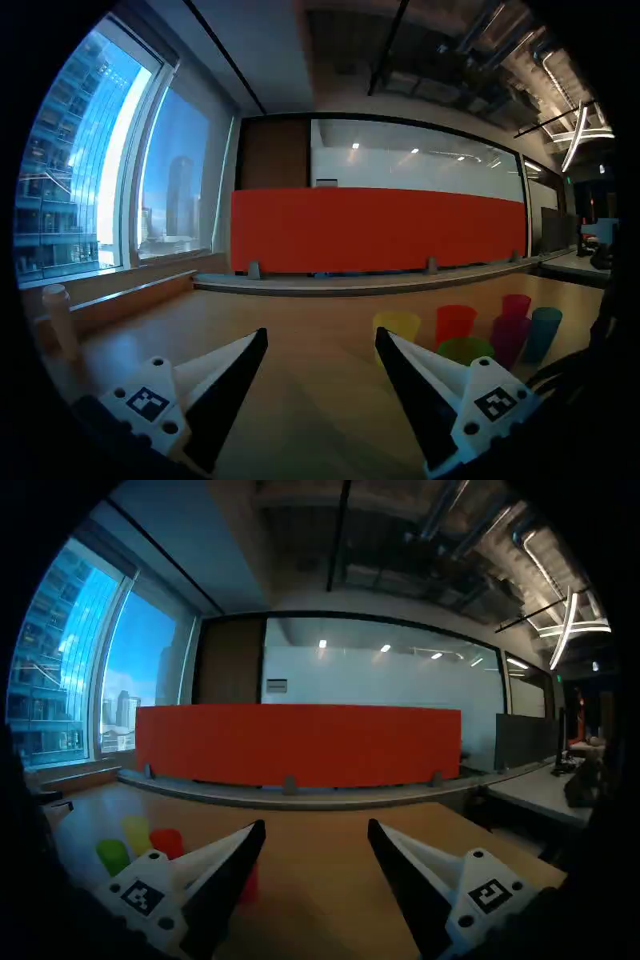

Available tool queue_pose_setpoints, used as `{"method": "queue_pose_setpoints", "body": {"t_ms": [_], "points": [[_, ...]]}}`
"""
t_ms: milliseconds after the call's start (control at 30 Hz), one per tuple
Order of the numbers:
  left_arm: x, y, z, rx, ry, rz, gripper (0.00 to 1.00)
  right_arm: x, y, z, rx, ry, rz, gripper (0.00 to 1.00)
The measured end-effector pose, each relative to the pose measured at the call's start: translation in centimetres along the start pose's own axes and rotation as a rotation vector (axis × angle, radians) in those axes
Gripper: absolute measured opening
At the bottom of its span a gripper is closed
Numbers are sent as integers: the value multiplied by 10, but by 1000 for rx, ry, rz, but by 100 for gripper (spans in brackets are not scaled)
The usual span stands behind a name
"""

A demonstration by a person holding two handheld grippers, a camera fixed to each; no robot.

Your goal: Pour water

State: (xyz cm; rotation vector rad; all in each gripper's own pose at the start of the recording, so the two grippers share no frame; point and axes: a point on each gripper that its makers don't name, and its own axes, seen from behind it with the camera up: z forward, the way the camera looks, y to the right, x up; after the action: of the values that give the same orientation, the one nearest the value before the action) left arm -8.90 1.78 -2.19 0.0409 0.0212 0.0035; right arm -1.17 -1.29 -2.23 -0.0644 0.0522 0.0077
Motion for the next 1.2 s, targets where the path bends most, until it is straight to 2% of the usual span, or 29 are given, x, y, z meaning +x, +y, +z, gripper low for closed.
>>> {"method": "queue_pose_setpoints", "body": {"t_ms": [767,967,1200], "points": [[-2,-1,0,0,-3,3,100,-4,12,-7,-8,39,-2,99],[-2,-1,0,1,-3,2,100,-13,16,-2,-13,40,-7,99],[-2,-1,0,1,-3,3,100,-18,5,5,23,73,-8,99]]}}
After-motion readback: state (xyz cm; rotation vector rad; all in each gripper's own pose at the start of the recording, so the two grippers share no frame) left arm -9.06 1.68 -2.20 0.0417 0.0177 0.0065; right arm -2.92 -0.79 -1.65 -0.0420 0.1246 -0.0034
